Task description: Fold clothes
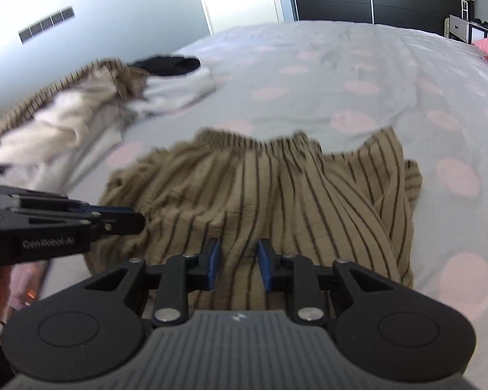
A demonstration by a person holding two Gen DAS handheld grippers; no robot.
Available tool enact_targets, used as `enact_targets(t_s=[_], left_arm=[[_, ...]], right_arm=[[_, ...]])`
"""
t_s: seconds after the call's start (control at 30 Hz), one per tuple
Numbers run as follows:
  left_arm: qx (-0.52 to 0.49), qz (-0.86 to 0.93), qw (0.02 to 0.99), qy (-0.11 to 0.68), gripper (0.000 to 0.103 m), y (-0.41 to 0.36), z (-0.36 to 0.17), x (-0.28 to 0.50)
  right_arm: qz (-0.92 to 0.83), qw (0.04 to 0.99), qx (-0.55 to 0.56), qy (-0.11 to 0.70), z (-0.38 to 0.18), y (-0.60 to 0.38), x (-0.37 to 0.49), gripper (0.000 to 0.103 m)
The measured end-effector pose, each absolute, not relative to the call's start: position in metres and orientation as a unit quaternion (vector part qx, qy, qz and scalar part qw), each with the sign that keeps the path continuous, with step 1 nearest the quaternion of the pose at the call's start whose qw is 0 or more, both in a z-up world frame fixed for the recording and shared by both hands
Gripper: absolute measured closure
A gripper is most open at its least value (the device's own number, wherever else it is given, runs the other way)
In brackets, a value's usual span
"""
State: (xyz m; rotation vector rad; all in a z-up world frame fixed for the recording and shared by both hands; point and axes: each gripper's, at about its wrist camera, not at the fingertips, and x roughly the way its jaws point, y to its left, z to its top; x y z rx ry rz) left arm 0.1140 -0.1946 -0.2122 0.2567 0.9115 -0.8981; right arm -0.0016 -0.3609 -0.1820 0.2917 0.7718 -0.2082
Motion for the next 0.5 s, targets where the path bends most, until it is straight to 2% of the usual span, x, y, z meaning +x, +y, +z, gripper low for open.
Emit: enact_targets(t_s=[0.07, 0.13, 0.17, 0.2, 0.3, 0.5], left_arm=[[0.116, -0.418, 0.792, 0.430, 0.103, -0.190, -0.221, 0.120], [0.127, -0.421, 0.792, 0.425, 0.103, -0.188, -0.224, 0.121], [0.132, -0.422, 0.792, 0.421, 0.103, -0.186, -0.226, 0.122], [0.136, -0.418, 0.794, 0.420, 0.103, -0.185, -0.226, 0.123], [0.147, -0.406, 0.801, 0.415, 0.103, -0.178, -0.224, 0.126], [0.153, -0.364, 0.820, 0.415, 0.103, -0.153, -0.206, 0.130]], right_arm=[[-0.108, 0.905, 0.144, 0.386, -0.197, -0.368, -0.003, 0.079], [-0.114, 0.905, 0.147, 0.383, -0.204, -0.378, -0.009, 0.091], [-0.120, 0.904, 0.143, 0.386, -0.206, -0.382, -0.010, 0.094], [-0.129, 0.902, 0.136, 0.389, -0.206, -0.386, -0.012, 0.103], [-0.171, 0.892, 0.125, 0.399, -0.207, -0.408, -0.023, 0.103], [-0.188, 0.882, 0.184, 0.390, -0.192, -0.427, -0.046, 0.103]])
